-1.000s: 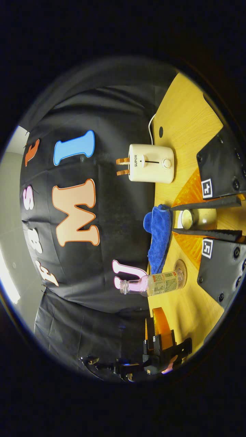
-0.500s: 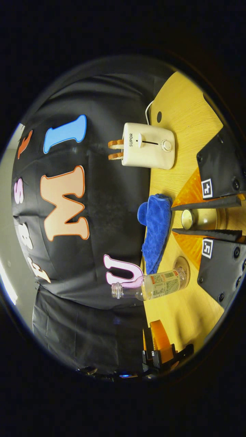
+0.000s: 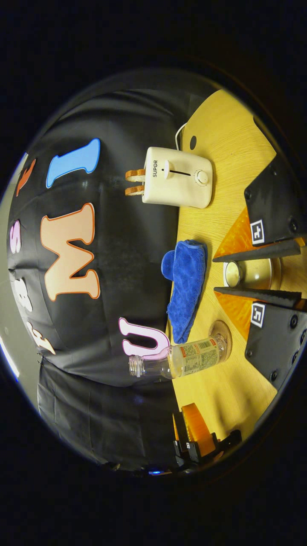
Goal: Open the teacup lid with one hand, grasp the water bottle and pour water into the teacup with the other hand; after pouring, place the water bottle on the coaster and then close the teacup lid.
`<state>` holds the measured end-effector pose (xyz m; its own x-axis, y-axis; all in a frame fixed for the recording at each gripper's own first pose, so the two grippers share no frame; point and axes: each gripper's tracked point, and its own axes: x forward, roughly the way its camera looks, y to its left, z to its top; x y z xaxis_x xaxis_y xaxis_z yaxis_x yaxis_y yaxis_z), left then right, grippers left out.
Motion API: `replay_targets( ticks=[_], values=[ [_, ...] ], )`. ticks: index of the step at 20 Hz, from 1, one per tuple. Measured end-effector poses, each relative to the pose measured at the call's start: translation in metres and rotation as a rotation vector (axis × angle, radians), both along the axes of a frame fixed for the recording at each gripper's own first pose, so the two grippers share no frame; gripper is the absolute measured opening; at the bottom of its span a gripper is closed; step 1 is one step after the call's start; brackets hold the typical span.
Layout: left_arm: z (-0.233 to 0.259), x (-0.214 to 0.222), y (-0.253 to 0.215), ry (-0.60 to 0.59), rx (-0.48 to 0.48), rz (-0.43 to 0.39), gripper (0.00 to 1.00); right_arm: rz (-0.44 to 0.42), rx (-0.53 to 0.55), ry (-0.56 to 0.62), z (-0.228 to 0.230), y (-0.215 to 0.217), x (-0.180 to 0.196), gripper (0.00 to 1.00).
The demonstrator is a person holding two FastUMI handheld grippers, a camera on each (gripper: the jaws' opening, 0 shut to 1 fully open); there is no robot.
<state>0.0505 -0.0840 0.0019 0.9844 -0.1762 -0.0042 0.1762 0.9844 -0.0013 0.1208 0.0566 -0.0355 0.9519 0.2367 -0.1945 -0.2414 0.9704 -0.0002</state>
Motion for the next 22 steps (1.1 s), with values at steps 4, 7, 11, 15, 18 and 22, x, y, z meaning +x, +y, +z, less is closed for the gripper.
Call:
replay_targets(
  ticks=[4, 7, 11, 15, 18, 22],
  values=[
    [0.000, -0.001, 0.000, 0.000, 0.000, 0.000, 0.95, 0.034, 0.003, -0.004, 0.001, 0.006, -0.006, 0.61],
    [0.000, -0.001, 0.000, 0.000, 0.000, -0.001, 0.95, 0.028, 0.012, -0.025, 0.005, 0.004, -0.011, 0.89],
    [0.000, -0.001, 0.000, -0.001, -0.001, -0.001, 0.95, 0.007, 0.032, -0.078, 0.015, -0.003, -0.024, 0.92],
    [-0.001, -0.001, -0.001, -0.001, 0.000, 0.000, 0.95, -0.020, 0.051, -0.159, 0.029, -0.011, -0.044, 0.95],
    [0.000, -0.001, 0.000, -0.001, 0.000, 0.000, 0.95, -0.044, 0.048, -0.174, 0.031, -0.018, -0.058, 0.99],
    [0.000, -0.001, 0.006, -0.002, 0.003, 0.027, 0.95, -0.170, 0.031, -0.183, 0.033, -0.050, -0.071, 0.95]
  ],
)
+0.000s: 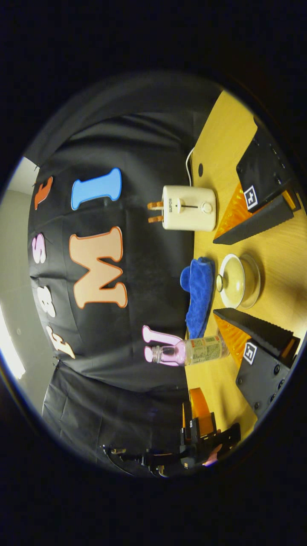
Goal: Open the teacup lid with one hand, grasp the water bottle and pour water into the teacup with the other hand; after pouring, place the water bottle on the coaster and then close the teacup lid.
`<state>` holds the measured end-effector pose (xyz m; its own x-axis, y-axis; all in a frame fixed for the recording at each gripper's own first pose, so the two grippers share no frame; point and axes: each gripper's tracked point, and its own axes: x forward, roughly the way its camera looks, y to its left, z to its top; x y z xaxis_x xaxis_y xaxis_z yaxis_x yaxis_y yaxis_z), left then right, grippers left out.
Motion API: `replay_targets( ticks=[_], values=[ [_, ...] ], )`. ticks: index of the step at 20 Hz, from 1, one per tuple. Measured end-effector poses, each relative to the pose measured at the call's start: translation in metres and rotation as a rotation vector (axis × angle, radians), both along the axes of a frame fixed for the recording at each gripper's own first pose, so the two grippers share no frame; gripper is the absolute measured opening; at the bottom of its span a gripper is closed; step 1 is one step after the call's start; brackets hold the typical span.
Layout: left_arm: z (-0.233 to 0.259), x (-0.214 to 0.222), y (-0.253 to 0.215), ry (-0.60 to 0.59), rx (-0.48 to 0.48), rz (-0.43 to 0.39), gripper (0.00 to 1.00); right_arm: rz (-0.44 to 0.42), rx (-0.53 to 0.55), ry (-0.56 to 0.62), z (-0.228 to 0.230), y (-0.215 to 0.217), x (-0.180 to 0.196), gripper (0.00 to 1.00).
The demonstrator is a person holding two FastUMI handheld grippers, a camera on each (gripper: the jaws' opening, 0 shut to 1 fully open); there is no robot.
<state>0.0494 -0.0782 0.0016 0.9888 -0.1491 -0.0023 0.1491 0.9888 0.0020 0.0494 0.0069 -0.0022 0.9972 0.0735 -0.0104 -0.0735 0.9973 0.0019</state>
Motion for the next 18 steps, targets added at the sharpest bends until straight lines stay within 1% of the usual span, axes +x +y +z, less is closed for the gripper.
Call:
replay_targets(
  ticks=[3, 5, 6, 7, 9, 10, 18],
  values=[
    [0.000, -0.001, 0.010, 0.003, 0.001, 0.049, 0.95, -0.102, -0.004, -0.006, 0.003, -0.023, -0.013, 0.95],
    [-0.001, -0.002, 0.013, 0.003, 0.001, 0.072, 0.95, -0.152, -0.006, -0.008, 0.004, -0.036, -0.021, 0.95],
    [0.000, -0.004, 0.016, 0.003, 0.002, 0.083, 0.95, -0.175, -0.007, -0.009, 0.003, -0.042, -0.022, 0.91],
    [-0.001, -0.005, 0.017, 0.005, 0.000, 0.090, 0.95, -0.193, -0.007, -0.009, 0.004, -0.047, -0.025, 0.91],
    [-0.001, -0.006, 0.018, 0.005, -0.001, 0.101, 0.95, -0.204, -0.009, -0.009, 0.004, -0.049, -0.027, 0.91],
    [0.000, -0.006, 0.019, 0.004, 0.000, 0.106, 0.95, -0.205, -0.009, -0.010, 0.004, -0.049, -0.027, 0.95],
    [-0.001, -0.008, 0.020, 0.004, 0.000, 0.114, 0.95, -0.207, -0.009, -0.010, 0.003, -0.050, -0.027, 0.95]
  ],
)
